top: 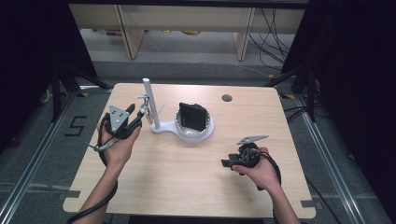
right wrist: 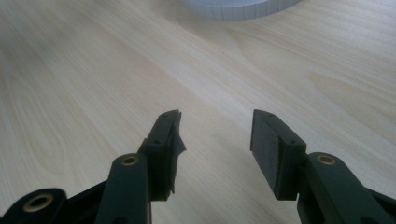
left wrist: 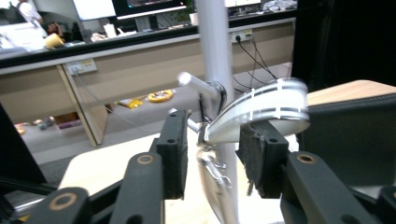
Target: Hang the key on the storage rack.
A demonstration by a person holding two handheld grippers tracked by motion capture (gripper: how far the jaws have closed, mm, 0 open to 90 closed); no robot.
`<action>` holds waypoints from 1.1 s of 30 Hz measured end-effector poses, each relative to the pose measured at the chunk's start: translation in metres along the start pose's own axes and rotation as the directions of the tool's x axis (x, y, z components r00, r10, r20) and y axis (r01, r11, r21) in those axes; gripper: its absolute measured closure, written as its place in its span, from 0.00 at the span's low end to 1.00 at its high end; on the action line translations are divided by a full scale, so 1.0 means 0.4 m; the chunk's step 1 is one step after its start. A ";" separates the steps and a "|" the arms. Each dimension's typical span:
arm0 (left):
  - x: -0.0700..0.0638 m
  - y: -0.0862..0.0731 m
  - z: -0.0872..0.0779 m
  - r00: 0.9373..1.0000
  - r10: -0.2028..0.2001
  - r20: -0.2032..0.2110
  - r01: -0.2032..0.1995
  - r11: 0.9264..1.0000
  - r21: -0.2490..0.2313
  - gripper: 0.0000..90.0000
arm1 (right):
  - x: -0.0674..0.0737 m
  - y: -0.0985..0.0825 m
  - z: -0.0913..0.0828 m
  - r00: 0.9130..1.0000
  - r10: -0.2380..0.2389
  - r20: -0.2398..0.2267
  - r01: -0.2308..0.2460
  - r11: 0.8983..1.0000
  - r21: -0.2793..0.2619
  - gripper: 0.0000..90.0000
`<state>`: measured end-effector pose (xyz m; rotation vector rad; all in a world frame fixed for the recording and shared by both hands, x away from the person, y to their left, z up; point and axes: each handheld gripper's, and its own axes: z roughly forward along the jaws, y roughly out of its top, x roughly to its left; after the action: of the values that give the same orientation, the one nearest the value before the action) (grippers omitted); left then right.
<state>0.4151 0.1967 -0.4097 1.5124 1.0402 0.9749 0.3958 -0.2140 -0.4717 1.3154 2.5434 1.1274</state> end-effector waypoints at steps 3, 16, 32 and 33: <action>0.009 -0.013 -0.014 1.000 -0.008 0.017 0.007 1.000 0.016 0.63 | -0.004 -0.001 -0.001 1.000 -0.009 -0.011 0.009 1.000 0.005 0.59; 0.064 -0.126 -0.120 0.996 -0.078 0.041 0.075 0.994 0.080 0.58 | -0.007 -0.002 -0.008 1.000 0.003 0.001 -0.003 1.000 0.000 0.59; 0.095 -0.273 -0.143 0.988 -0.146 0.054 0.139 0.983 0.121 0.51 | -0.027 -0.017 0.001 0.999 0.024 0.041 -0.024 1.000 0.005 0.57; 0.096 -0.277 -0.144 0.987 -0.151 0.050 0.144 0.982 0.123 0.50 | -0.029 -0.019 0.006 0.999 0.014 0.040 -0.014 1.000 -0.010 0.57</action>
<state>0.3578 0.2621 -0.5071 1.5278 1.1676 0.7713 0.3990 -0.2239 -0.4814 1.3413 2.5011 1.1032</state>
